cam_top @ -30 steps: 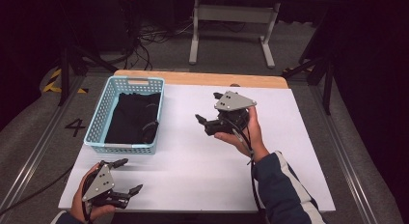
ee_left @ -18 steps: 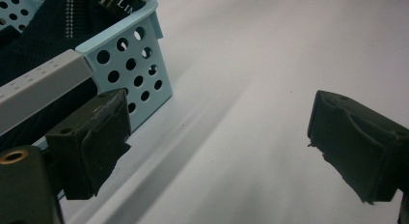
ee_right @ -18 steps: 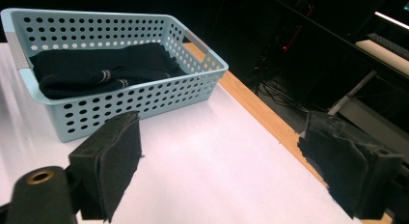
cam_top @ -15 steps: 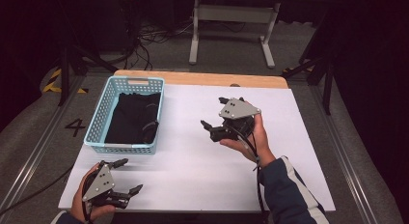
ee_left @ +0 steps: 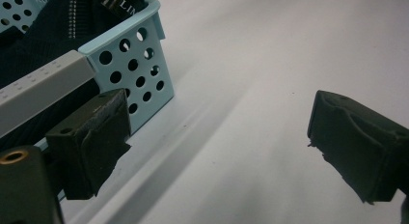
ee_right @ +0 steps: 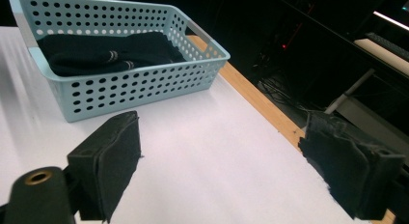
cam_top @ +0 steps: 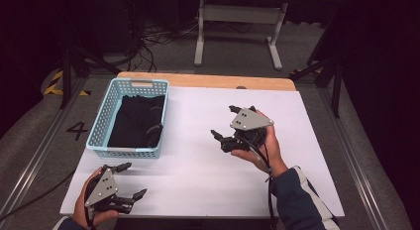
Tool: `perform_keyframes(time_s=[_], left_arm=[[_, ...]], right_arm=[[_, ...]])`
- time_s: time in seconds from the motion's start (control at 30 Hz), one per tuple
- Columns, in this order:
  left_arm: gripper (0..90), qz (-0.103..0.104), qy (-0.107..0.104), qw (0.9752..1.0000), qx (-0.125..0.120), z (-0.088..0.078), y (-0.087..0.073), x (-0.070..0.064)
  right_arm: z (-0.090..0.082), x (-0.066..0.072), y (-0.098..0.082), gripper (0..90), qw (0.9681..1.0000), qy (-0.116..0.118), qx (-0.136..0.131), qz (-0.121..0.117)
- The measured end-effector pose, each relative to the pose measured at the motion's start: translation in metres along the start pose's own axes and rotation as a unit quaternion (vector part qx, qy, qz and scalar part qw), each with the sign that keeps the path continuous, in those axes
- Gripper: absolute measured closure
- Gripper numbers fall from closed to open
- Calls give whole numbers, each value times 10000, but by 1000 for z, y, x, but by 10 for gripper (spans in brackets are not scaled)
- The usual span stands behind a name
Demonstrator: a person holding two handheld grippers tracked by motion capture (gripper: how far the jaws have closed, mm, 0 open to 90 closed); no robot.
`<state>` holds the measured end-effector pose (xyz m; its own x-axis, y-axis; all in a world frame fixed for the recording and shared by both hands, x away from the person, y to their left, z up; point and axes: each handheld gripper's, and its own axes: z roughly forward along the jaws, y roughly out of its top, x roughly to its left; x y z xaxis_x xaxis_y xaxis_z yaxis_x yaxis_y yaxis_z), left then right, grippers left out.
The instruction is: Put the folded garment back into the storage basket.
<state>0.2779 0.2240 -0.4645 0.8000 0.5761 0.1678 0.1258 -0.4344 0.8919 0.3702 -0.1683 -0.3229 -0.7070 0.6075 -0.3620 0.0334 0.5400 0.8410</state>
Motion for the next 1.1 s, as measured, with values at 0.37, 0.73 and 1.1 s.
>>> perform_keyframes(time_s=[0.37, 0.73, 1.1], left_arm=[[87, 9, 6, 10000, 8, 0, 0, 0], [86, 19, 0, 10000, 18, 1, 0, 0], [85, 24, -4, 10000, 35, 1, 0, 0]], right_arm=[[-9, 5, -12, 142, 9999, -50, -48, -116], [-13, 10, -25, 140, 9996, -100, 23, -247], [-16, 16, -40, 139, 9995, -112, 77, -280]])
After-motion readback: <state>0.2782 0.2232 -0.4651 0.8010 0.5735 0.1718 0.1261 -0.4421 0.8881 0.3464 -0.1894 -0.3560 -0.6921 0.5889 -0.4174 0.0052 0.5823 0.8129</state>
